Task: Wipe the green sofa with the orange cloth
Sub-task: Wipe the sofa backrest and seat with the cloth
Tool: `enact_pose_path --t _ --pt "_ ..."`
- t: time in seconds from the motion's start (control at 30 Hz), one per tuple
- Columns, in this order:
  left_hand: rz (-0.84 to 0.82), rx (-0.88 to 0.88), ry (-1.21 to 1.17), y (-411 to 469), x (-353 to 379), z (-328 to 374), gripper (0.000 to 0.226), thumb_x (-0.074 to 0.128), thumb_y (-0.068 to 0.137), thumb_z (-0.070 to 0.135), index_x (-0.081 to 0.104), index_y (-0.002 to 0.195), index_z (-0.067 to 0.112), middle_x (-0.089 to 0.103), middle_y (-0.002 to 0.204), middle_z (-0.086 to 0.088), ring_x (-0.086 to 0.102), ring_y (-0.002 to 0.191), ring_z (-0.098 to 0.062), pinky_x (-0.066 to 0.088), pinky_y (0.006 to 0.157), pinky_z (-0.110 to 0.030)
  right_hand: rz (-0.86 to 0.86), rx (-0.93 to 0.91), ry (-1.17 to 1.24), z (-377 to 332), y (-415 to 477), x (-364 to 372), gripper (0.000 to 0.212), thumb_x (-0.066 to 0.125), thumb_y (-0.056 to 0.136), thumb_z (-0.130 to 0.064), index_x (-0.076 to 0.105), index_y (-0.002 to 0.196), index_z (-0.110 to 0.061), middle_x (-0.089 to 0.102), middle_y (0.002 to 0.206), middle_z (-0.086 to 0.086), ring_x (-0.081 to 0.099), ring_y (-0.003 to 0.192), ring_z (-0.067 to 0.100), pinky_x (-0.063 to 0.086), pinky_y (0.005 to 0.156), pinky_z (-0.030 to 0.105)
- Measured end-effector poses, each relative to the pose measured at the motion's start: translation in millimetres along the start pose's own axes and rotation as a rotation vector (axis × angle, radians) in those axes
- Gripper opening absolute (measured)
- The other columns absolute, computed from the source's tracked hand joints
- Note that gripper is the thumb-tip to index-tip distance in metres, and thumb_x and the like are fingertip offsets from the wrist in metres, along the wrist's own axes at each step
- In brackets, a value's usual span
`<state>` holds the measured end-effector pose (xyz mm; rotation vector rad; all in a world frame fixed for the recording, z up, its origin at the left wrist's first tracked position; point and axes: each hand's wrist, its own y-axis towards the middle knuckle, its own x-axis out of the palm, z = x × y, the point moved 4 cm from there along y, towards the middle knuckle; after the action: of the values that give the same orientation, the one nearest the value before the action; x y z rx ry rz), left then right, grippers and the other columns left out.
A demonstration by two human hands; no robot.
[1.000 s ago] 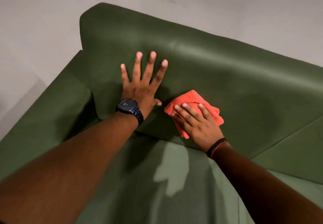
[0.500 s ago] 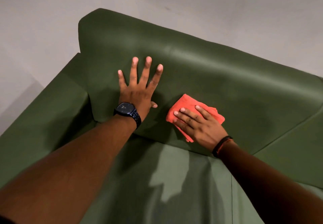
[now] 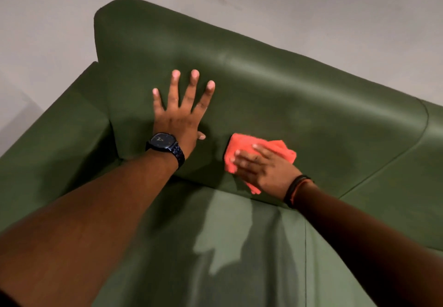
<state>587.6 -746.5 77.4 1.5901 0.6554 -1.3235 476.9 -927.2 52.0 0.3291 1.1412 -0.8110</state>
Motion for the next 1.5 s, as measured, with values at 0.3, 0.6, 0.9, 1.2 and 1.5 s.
enact_pose_path --t 0.3,0.6,0.9,1.2,1.5 --pt "-0.174 -0.199 -0.026 -25 -33 69 0.133 0.082 0.056 0.044 -0.015 0.145 0.028 -0.009 0.159 -0.001 -0.003 0.144 -0.033 0.023 0.107 -0.062 0.063 0.316 0.96 -24 -148 25 0.057 0.057 0.078 0.003 0.052 0.131 -0.016 0.046 0.143 0.011 0.035 0.137 0.029 0.023 0.117 0.044" --pt "-0.092 0.159 -0.075 -28 -64 373 0.116 0.079 0.057 0.051 0.012 0.149 0.023 0.012 0.158 -0.008 0.012 0.143 -0.033 0.018 0.112 -0.055 0.717 1.09 1.354 53 -415 21 0.047 0.048 0.078 -0.006 0.055 0.119 -0.027 0.055 0.129 -0.013 0.046 0.124 -0.006 0.033 0.105 0.011" --pt "-0.029 0.333 -0.035 20 -63 558 0.125 0.078 0.057 0.054 -0.005 0.147 0.029 0.003 0.159 -0.005 -0.001 0.144 -0.03 0.0 0.113 -0.053 0.874 1.579 0.583 136 -560 69 0.073 0.051 0.067 0.018 0.038 0.137 0.001 0.03 0.148 0.028 0.022 0.14 0.034 0.023 0.115 0.05" --pt "0.031 0.292 -0.002 26 -16 564 0.155 0.084 0.031 0.06 -0.012 0.147 0.027 -0.031 0.15 0.005 -0.026 0.14 -0.027 -0.022 0.106 -0.054 0.579 1.352 0.443 138 -493 130 0.085 0.061 0.058 0.004 0.036 0.139 -0.004 0.034 0.147 0.028 0.021 0.136 0.046 0.017 0.106 0.063" --pt "0.054 0.322 0.019 17 -6 553 0.147 0.081 0.041 0.061 -0.015 0.147 0.026 -0.031 0.152 0.005 -0.026 0.139 -0.026 -0.025 0.106 -0.051 0.565 1.198 0.206 129 -494 141 0.067 0.067 0.078 -0.008 0.037 0.137 -0.014 0.045 0.142 0.022 0.031 0.135 0.037 0.025 0.107 0.059"
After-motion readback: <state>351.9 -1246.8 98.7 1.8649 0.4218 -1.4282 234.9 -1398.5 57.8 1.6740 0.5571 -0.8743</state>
